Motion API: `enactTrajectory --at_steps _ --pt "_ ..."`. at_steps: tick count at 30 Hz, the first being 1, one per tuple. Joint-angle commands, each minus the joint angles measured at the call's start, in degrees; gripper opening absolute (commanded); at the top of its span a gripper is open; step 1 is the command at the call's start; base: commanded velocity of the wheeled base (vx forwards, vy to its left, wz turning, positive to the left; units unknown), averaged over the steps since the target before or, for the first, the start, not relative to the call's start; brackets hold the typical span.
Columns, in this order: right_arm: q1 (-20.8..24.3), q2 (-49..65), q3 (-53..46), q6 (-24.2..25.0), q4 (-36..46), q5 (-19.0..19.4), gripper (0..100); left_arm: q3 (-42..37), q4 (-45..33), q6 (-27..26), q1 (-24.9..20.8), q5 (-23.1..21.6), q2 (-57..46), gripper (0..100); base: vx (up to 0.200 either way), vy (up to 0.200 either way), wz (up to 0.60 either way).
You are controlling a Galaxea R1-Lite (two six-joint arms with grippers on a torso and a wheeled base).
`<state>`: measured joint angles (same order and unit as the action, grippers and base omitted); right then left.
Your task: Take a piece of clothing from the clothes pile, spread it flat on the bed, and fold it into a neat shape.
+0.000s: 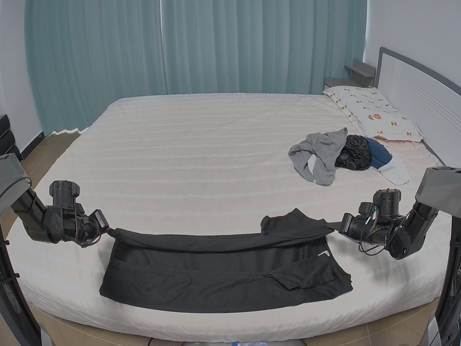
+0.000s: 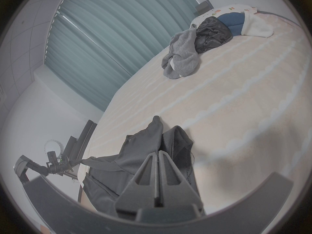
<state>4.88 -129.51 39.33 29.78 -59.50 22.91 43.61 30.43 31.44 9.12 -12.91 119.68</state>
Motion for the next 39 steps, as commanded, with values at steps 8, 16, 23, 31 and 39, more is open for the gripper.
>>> enactTrajectory --at_steps 8,16,23,31,39 --pt "0.40 2.69 -6.10 -5.96 0.00 0.03 0 -4.41 -0.46 -1.21 0.11 -0.10 -2.17 0 0.000 0.000 0.00" --pt "0.92 3.74 -9.71 -8.34 0.18 0.03 0 -7.57 -0.81 -2.61 0.11 -0.01 -2.96 0 0.000 0.000 0.00" --pt "1.01 3.30 -10.67 -8.95 0.88 -0.05 0 -10.65 -0.81 -7.71 0.11 0.08 -2.69 0 0.000 0.000 0.00" --pt "1.01 1.28 -11.38 -11.68 2.55 -0.14 0 -11.09 -0.81 -7.88 0.29 0.17 -1.55 0 0.000 0.000 0.00" --pt "0.22 1.28 -9.80 -12.47 1.06 -0.32 0 -10.12 -0.81 -8.24 2.66 -0.01 -3.48 0 0.000 0.000 0.00"
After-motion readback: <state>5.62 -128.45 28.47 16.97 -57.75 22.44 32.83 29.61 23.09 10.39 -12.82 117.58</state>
